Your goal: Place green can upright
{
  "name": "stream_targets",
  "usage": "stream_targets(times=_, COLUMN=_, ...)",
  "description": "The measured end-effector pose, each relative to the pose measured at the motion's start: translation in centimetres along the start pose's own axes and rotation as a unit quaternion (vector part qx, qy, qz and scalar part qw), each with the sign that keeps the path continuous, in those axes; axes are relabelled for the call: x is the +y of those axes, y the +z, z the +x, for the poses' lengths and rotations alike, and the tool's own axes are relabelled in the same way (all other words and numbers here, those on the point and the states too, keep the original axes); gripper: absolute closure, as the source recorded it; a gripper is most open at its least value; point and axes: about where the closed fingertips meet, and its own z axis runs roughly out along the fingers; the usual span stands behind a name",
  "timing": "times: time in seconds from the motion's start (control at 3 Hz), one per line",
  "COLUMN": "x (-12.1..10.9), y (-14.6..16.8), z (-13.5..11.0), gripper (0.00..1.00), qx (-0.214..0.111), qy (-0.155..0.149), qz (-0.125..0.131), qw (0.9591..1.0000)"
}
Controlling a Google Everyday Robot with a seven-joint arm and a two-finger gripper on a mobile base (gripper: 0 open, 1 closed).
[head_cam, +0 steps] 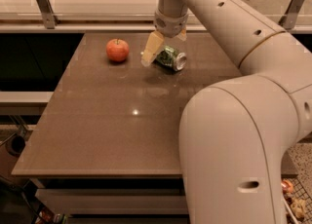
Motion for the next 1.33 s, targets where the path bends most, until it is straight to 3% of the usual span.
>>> stream_targets(times=0.33, x=0.4, y=1.0, z=-0.4, gripper=0.00, qx=-0.001, qy=-0.001, qz=-0.014, qw=0.9999)
stream_targets(times=0.67, x=0.8, y=1.7, z=-0.6, gripper=0.16, qx=-0.004, qy=-0.002, qz=-0.021, qw=0.9998)
stream_targets(times=1.33, x=0.8, y=2.4, z=-1.1, gripper=0.64, qx=-0.008, qy=-0.003, qz=-0.020, qw=0.9998)
